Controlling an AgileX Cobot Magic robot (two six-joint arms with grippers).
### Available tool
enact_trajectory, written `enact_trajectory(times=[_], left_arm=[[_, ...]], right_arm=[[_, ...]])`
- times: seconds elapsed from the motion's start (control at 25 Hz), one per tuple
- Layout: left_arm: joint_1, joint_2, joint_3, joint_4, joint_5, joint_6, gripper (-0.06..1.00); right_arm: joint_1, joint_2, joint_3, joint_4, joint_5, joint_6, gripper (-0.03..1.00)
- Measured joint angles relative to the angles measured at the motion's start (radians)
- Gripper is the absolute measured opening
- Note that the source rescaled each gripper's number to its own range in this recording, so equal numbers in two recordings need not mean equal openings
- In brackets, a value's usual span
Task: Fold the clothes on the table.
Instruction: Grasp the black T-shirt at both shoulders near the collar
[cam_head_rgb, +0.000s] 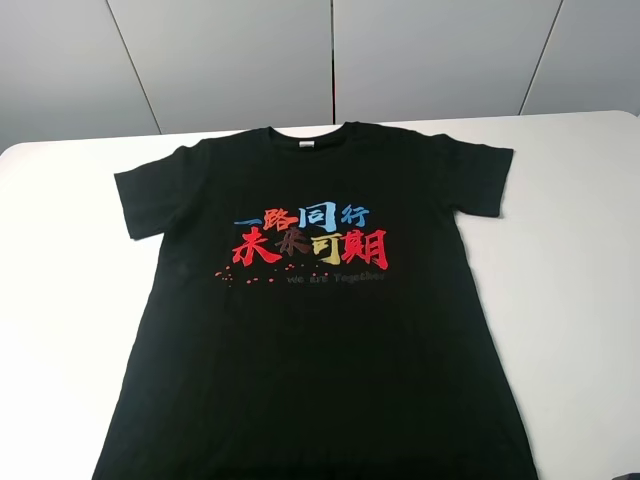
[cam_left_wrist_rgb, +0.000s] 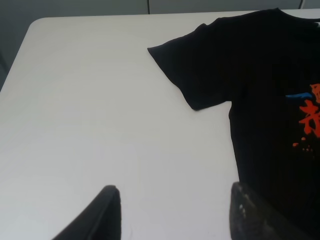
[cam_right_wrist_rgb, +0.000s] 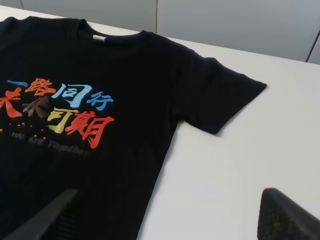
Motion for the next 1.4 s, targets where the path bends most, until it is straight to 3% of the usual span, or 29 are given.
enact_trajectory(times=[1.4], left_arm=[[-0.004, 0.000, 0.000, 0.007, 0.000, 0.000, 0.64]], right_arm=[[0.000, 0.000, 0.000, -0.004, 0.000, 0.000, 0.90]])
